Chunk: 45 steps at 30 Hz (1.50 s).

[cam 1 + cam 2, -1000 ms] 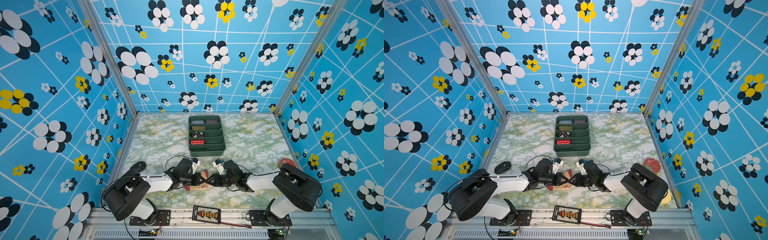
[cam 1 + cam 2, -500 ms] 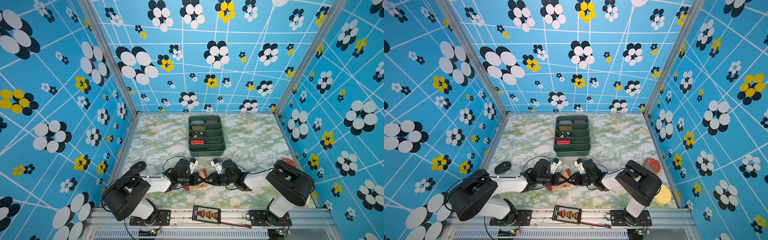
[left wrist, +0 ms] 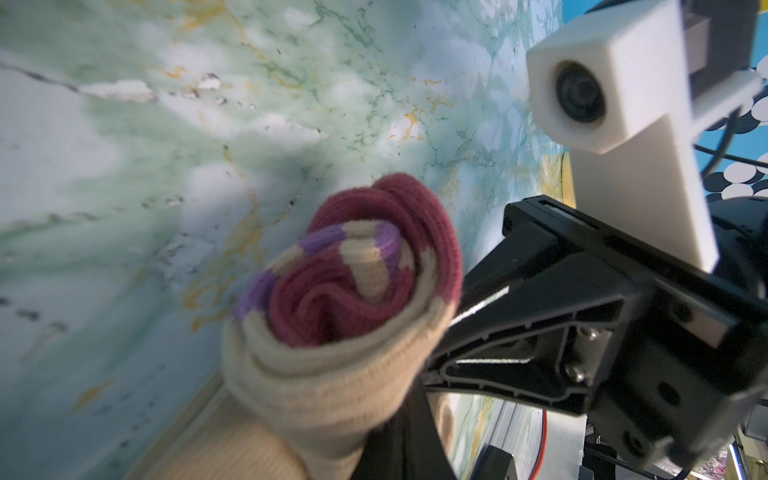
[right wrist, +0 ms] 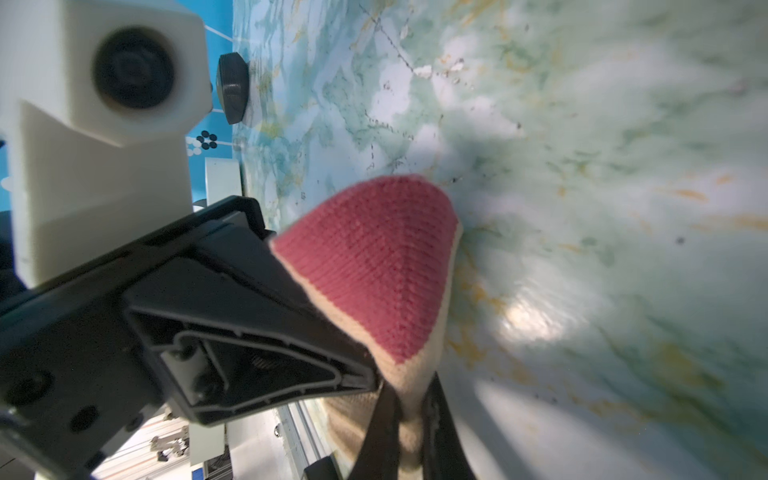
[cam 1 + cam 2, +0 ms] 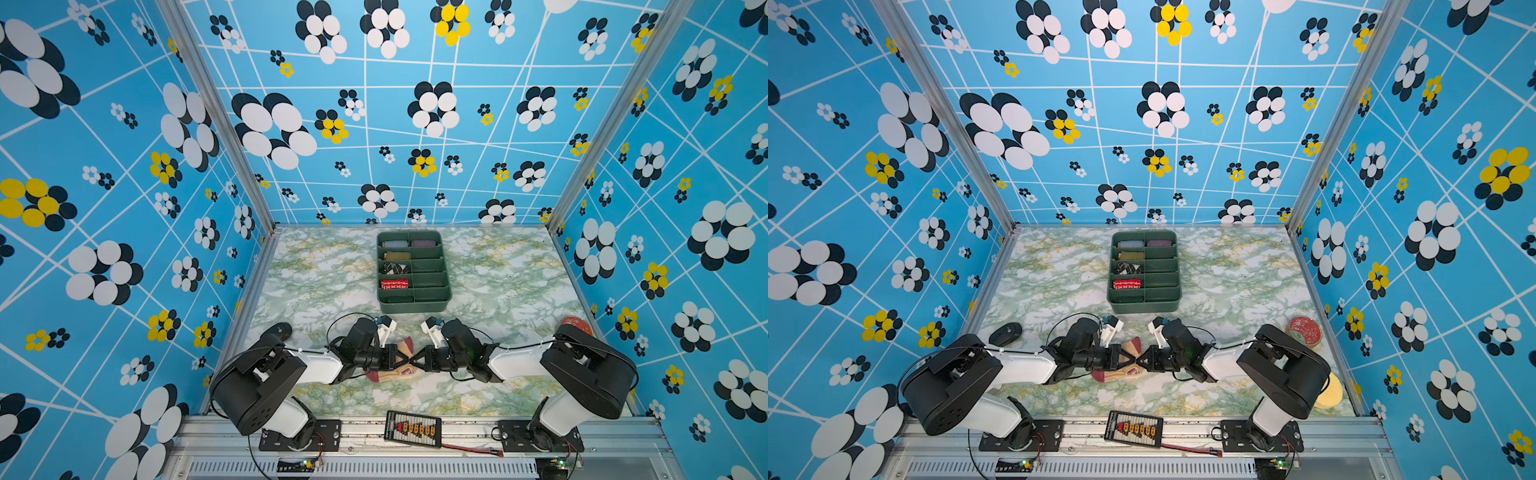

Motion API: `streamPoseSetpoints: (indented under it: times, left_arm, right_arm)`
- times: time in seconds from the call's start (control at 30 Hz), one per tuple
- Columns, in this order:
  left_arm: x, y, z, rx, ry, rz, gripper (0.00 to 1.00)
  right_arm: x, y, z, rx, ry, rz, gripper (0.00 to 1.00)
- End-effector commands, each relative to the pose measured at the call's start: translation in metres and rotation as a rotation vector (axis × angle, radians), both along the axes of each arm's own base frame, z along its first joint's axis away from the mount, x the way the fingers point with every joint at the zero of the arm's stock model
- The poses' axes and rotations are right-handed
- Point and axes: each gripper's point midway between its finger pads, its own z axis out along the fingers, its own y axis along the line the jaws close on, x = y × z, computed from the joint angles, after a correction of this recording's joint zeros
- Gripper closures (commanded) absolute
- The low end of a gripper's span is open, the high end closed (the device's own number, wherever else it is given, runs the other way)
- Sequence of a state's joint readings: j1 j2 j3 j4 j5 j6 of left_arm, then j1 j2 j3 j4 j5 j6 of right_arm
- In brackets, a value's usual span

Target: Roll the socks

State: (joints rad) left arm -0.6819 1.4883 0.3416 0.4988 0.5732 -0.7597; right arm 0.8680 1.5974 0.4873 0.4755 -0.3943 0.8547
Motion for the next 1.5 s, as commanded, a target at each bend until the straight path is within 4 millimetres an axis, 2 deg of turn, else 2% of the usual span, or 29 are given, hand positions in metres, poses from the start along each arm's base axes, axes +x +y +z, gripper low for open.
streamPoseSetpoints:
  times: [0.0, 0.2, 0.33, 0.4, 0.6, 0.93, 1.23, 1.47]
  left_arm:
    - [-0.039, 0.052, -0.064, 0.285, 0.213, 0.057, 1.00]
    - [-0.028, 0.050, -0.030, 0.271, 0.134, 0.072, 0.98]
    - [-0.026, 0.060, -0.004, 0.277, 0.066, 0.106, 0.98]
    - [-0.029, 0.068, 0.000, 0.287, 0.052, 0.125, 0.98]
    - [-0.039, 0.085, -0.013, 0.327, 0.068, 0.168, 0.98]
    - [-0.020, 0.083, -0.009, 0.334, -0.002, 0.217, 0.99]
    - [-0.015, 0.073, -0.020, 0.332, 0.016, 0.196, 1.00]
    - [-0.018, 0.086, -0.026, 0.416, 0.020, 0.185, 1.00]
  right_arm:
    - [-0.004, -0.018, -0.010, -0.174, -0.030, 0.009, 0.98]
    - [-0.005, -0.023, -0.008, -0.276, -0.065, 0.036, 0.99]
    - [-0.006, -0.023, -0.010, -0.307, -0.068, 0.047, 0.99]
    - [-0.005, -0.023, -0.011, -0.320, -0.071, 0.051, 0.99]
    - [-0.005, -0.022, -0.012, -0.354, -0.078, 0.073, 0.99]
    - [-0.003, -0.031, -0.011, -0.420, -0.095, 0.086, 0.99]
    - [-0.003, -0.034, -0.013, -0.448, -0.094, 0.097, 0.99]
    - [0.004, -0.053, -0.011, -0.554, -0.134, 0.071, 0.99]
